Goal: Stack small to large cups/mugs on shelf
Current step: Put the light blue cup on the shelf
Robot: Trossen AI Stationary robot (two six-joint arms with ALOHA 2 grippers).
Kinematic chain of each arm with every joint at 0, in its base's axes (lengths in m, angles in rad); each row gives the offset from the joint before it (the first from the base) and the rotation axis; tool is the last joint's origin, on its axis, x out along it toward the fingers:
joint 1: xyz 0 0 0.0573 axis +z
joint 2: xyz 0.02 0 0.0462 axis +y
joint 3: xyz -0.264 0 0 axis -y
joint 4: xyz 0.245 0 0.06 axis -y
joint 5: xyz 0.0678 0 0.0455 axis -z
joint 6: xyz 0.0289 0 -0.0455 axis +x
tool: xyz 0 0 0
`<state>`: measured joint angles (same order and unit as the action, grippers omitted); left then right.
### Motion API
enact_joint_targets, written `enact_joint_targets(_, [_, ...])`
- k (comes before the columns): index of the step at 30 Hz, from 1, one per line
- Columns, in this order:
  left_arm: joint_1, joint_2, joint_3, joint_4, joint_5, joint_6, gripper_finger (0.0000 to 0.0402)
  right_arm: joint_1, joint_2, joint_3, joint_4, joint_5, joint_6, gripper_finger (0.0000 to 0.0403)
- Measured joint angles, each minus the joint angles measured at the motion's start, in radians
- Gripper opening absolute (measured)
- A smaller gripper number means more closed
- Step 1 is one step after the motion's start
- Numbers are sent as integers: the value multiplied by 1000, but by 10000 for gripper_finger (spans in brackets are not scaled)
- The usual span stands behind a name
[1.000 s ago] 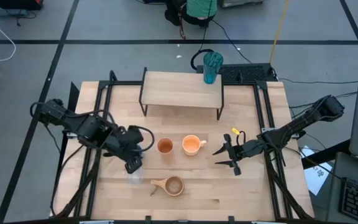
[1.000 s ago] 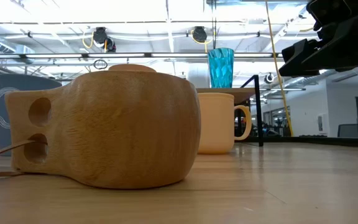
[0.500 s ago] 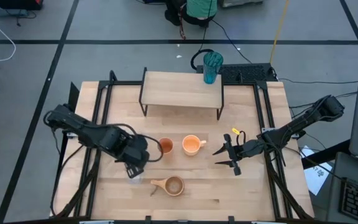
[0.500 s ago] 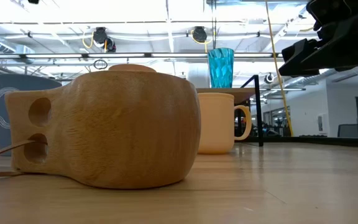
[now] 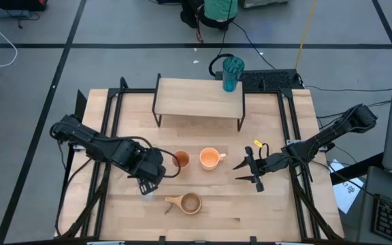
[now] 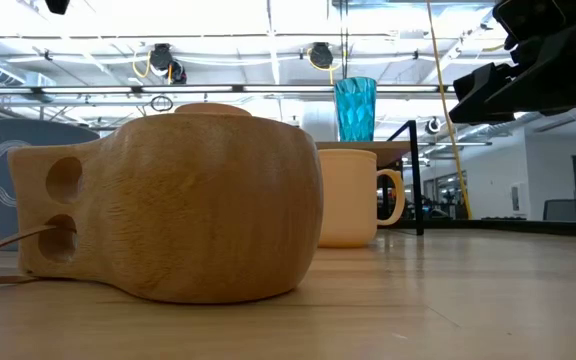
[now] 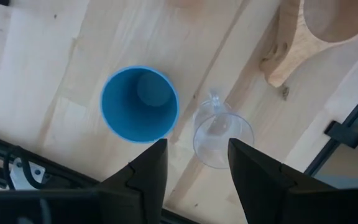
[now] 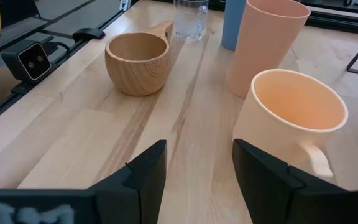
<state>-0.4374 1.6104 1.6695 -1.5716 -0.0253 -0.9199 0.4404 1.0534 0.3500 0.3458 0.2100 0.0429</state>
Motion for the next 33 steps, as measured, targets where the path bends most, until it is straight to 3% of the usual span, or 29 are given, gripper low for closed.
enact_joint_targets(5, [11, 0, 0, 0, 2, -20, 194, 0, 0, 0, 0, -1, -2, 173])
enact_joint_targets(13, [11, 0, 0, 1, -70, -21, 303, 0, 0, 0, -2, -2, -2, 173])
enact_joint_targets(17, [12, 0, 0, 1, -90, -44, 336, 0, 0, 0, -14, -2, -2, 173])
enact_joint_targets(24, [11, 0, 0, 1, -100, -110, 342, 0, 0, 0, -16, -2, -2, 173])
enact_joint_targets(33, [11, 1, 0, 10, -161, -169, 299, 0, 0, 0, -22, -3, 0, 173])
